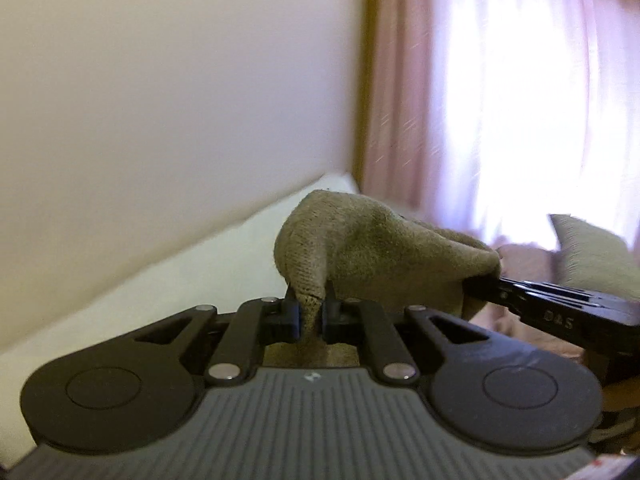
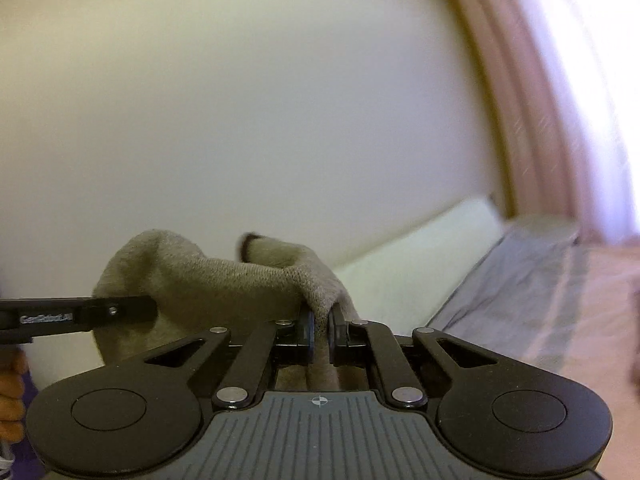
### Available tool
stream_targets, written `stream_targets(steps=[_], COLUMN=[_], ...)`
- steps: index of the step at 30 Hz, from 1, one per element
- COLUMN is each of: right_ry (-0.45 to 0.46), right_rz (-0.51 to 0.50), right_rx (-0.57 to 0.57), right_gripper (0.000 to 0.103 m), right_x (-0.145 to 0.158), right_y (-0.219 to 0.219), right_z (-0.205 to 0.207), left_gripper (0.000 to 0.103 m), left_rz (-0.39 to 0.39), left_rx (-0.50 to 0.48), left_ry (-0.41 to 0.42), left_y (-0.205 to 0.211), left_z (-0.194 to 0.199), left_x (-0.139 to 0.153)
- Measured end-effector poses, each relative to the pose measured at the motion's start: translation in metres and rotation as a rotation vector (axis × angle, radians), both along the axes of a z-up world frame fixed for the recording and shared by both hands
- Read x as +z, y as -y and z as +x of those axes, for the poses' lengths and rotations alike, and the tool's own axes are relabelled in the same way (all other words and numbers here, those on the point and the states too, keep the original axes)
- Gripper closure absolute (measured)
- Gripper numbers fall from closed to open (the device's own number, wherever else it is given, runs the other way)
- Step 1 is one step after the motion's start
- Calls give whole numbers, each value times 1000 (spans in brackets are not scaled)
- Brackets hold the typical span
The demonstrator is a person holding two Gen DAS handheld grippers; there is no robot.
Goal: Fold large clothes
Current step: 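Lift the sweatshirt with both grippers and carry it onto the open bed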
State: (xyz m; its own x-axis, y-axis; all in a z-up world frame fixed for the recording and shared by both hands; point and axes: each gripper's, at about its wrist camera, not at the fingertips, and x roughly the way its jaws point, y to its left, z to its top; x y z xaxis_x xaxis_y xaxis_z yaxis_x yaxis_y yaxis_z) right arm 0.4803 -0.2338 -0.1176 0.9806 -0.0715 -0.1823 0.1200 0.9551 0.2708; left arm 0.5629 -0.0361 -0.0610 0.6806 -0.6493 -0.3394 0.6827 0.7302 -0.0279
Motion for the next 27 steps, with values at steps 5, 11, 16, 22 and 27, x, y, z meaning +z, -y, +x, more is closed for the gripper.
stream_targets(steps=[5, 11, 16, 22, 27], right_ry=[124, 149, 130, -232, -646], right_rz=[-33, -142, -169, -181, -94], right_rx=[-97, -254, -415, -515, -587], right_gripper=[100, 100, 100, 62, 37], right_x=[70, 133, 161, 133, 33], right_y=[20, 47, 72, 91, 81], right_z=[-103, -241, -372, -519, -626], left_gripper=[97, 97, 96, 84, 71], left_rz=[-50, -131, -170, -58, 243], left_rx=[-126, -297, -474, -627, -620], left_ry=[114, 140, 107, -41, -245], left_y=[34, 79, 126, 201, 223], left_z=[-84, -194, -308, -422, -493], left_x=[63, 122, 139, 87, -21])
